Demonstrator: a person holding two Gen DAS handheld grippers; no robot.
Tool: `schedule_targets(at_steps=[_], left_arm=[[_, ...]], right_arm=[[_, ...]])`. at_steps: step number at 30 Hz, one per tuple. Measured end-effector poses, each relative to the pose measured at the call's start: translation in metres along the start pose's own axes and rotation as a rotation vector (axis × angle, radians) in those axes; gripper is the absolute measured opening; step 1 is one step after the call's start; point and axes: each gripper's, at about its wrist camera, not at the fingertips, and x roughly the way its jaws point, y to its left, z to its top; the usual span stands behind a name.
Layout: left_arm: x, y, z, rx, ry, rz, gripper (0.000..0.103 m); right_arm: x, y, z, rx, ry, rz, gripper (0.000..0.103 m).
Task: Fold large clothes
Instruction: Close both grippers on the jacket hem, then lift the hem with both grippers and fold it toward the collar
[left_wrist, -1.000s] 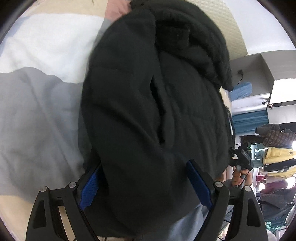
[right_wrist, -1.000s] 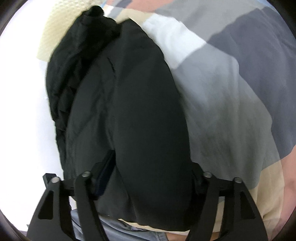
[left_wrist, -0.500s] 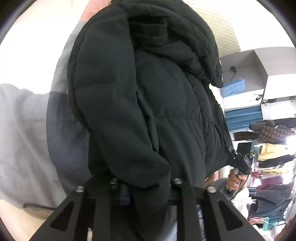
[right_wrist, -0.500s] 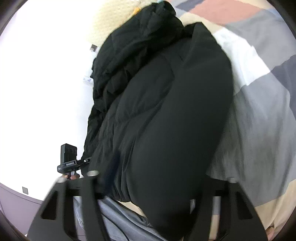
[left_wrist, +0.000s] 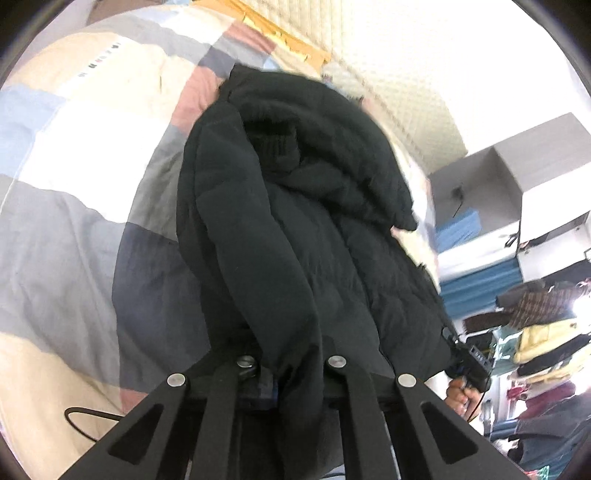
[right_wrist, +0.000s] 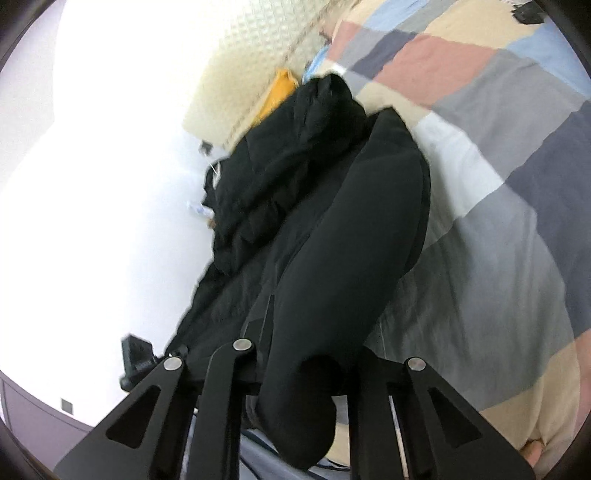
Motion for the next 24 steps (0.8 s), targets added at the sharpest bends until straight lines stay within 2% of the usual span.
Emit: schedule_targets(at_steps=[6, 11, 24], left_arm=[[-0.053, -0.022, -0.002, -0.001, -0.1, -0.025, 0.007], [-0.108, -0.044, -0.014, 0.045, -0.185, -0.039, 0.005], [-0.211, -0.116, -0.071, 0.144, -0.276, -0.059, 0.005]], right_arm=[[-0.031, 0.03, -0.003, -0.045, -0.064, 0.054, 0.014], [-0.06, 0.058, -0.014, -0.092, -0.108, 0.093, 0.014], [-0.166, 0.13, -0.059, -0.223, -0.241, 0.173, 0.014]])
